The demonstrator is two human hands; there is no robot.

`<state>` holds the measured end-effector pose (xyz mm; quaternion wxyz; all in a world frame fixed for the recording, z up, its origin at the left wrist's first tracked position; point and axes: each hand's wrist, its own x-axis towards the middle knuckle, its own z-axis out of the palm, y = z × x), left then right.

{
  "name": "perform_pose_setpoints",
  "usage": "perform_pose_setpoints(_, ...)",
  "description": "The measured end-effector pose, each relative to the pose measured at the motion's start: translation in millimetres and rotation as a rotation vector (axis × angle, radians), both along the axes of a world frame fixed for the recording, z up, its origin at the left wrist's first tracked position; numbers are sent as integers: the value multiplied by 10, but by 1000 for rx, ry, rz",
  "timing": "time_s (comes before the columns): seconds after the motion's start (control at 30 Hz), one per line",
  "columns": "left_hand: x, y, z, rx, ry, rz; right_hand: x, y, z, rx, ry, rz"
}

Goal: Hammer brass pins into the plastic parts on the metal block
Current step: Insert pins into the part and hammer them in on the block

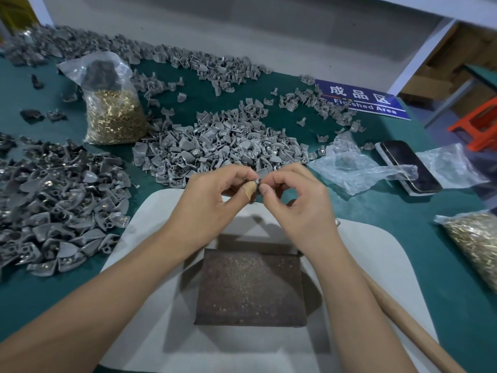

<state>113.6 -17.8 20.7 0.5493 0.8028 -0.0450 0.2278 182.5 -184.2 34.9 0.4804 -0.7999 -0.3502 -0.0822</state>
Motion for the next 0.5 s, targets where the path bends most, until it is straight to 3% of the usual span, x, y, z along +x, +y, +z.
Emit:
perform_pose_setpoints(0.17, -16, 13, 73, 256, -100, -5, -6, -64, 53, -56, -63, 36)
perform_pose_setpoints(0.4, -44, -55, 130, 122, -144, 78, -88, 5, 54, 138, 87, -15)
perform_pose_setpoints(0.5, -51, -91, 133, -101, -104, 76, -130, 52, 63, 232, 196, -17)
